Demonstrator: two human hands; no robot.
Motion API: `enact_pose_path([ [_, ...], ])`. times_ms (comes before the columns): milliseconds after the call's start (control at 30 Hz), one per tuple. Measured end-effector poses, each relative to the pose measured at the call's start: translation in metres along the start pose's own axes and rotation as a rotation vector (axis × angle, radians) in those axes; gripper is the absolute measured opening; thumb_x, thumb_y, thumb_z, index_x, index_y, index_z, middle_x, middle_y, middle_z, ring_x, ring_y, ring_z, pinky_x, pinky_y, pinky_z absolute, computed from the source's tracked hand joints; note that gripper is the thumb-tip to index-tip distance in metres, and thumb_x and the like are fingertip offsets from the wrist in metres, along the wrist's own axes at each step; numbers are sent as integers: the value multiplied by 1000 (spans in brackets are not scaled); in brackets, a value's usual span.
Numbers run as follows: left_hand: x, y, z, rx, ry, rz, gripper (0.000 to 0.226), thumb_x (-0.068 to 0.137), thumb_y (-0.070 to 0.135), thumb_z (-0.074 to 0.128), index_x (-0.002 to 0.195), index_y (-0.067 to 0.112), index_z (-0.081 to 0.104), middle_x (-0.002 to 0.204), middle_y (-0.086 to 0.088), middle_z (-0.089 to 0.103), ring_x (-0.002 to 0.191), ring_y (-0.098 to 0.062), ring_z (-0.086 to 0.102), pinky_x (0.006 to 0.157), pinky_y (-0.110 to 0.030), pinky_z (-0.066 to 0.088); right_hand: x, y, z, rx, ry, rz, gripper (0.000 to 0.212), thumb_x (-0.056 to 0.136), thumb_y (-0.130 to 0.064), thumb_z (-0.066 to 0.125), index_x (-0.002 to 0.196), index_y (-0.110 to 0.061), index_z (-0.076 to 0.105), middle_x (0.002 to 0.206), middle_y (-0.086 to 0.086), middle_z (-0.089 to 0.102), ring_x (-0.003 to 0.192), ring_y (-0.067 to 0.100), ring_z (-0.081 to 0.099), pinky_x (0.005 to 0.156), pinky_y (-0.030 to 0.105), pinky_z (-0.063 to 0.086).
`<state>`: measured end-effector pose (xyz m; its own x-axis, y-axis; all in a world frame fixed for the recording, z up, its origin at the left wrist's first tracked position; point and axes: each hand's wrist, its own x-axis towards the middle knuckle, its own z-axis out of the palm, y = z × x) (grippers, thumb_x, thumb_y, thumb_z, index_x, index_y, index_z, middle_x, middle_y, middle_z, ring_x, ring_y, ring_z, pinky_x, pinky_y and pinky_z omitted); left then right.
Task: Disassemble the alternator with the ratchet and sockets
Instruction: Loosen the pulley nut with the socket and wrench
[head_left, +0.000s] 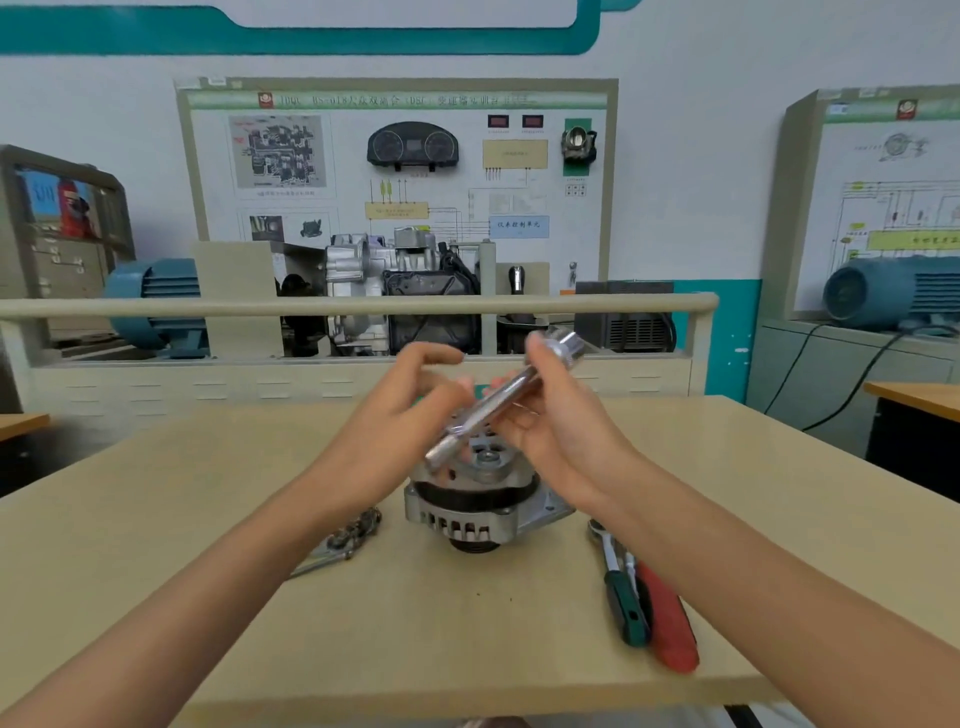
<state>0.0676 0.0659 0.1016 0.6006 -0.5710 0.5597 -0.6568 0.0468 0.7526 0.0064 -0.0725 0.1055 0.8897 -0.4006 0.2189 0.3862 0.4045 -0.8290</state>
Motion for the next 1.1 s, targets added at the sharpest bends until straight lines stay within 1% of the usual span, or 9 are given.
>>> enact_pose_path([
  [67,0,-16,-8,15,44,24,50,86,54,54,131,40,37,126,13,54,100,2,62,74,-12,50,9,-12,-11,157,66,-12,25,95,-34,48,99,-10,49,74,7,57,52,12,59,51,23,53],
  [167,-6,-48,-3,310,-56,-73,93,66,78,54,144,50,12,152,20,14,134,-5,27,106,-34,33,26,-29,-40,-132,241,-16,22,95,-36,47,90,-15,44,73,6,58,34,4,38,30,14,29],
  [267,-3,-71,15,385,-172,-117,90,57,82,52,137,56,21,153,26,-6,143,-10,9,114,-46,24,41,-29,-72,-348,328,150,26,96,-37,46,86,-13,41,76,10,57,34,4,35,29,12,25],
  [433,-4,-90,-4,152,-234,-131,84,60,80,49,133,66,10,154,26,-6,141,-3,5,116,-42,21,48,-11,-100,-562,334,342,36,93,-44,49,94,-8,45,63,7,46,31,4,35,28,12,25],
  [567,-15,-107,0,-431,-126,-194,131,44,87,61,149,18,25,154,-5,29,140,-26,31,114,-44,28,45,6,-101,-560,217,500,53,85,-60,52,96,-9,45,76,8,48,30,4,42,28,8,24],
  [633,-8,-121,9,-421,-94,-178,149,17,88,66,148,32,23,152,-2,33,138,-25,35,112,-49,30,45,15,-99,-517,118,567,57,80,-67,51,92,-12,49,62,5,52,32,7,46,26,8,25],
  [733,-2,-124,25,-401,15,-209,111,46,84,66,143,49,23,151,6,36,136,-19,38,110,-52,32,48,21,-94,-474,-27,620,62,72,-74,52,90,-15,60,59,3,55,36,8,47,25,10,26],
  [833,3,-123,31,-516,94,-231,55,78,69,41,124,42,56,130,8,60,126,-13,52,107,-41,38,49,19,-88,-576,-83,669,62,63,-73,60,81,-14,58,58,0,47,33,4,33,25,11,24],
  [1100,18,-106,36,-619,178,-445,59,93,62,24,100,30,73,104,3,73,97,-13,69,87,-37,48,50,6,-78,-670,-71,782,61,76,-72,51,60,-13,56,47,-4,34,30,3,25,24,12,23],
])
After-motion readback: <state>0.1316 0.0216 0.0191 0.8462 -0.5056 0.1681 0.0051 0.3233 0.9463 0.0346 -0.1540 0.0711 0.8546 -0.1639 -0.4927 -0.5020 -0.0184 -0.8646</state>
